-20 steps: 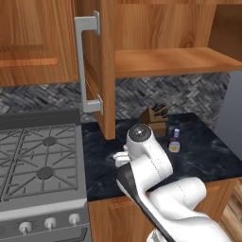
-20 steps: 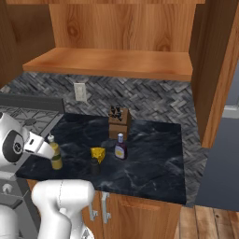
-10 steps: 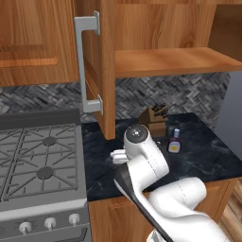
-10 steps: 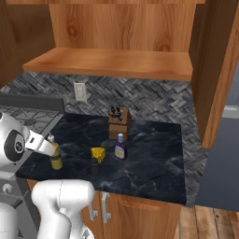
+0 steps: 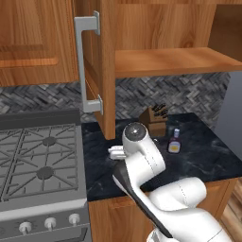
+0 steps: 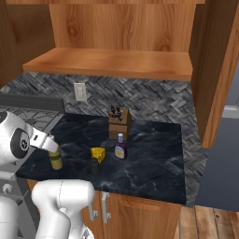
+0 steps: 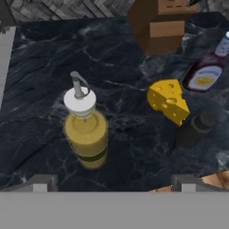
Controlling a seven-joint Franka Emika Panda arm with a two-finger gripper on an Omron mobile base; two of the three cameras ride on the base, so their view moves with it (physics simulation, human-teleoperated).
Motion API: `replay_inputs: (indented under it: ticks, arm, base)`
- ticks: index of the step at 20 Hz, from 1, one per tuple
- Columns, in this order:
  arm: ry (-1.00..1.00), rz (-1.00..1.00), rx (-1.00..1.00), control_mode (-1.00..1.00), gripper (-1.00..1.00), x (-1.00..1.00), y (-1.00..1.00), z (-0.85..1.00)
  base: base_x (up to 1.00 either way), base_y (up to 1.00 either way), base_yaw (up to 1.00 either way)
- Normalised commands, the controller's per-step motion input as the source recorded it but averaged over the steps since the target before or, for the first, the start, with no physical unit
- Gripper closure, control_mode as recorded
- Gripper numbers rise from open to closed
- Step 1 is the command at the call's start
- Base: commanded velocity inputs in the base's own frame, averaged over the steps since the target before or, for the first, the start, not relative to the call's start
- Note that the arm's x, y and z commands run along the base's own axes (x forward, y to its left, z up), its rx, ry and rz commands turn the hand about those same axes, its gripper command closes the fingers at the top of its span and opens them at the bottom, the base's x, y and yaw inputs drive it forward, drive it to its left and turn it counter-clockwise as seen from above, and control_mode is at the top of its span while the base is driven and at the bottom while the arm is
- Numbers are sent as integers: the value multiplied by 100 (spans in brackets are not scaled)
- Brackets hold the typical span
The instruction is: There are various items on the counter. Only move the condiments/shakers into the cabinet.
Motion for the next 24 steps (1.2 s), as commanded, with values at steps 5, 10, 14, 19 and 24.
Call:
replay_inputs:
  ticks: [5,10,14,19,24]
  arm:
    - [0,1,1,-100,-100,9,21,-5]
    - [0,0,0,-100,-100,17,7,-5]
    - [0,0,0,-100,-100,20,0,-2]
    - [0,0,0,-100,-100,12,0,-3]
    - [0,0,0,-100,-100,11,0,-6]
  base:
    - [0,0,0]
    - [0,0,0]
    - [0,0,0]
    - [0,0,0]
    - [0,0,0]
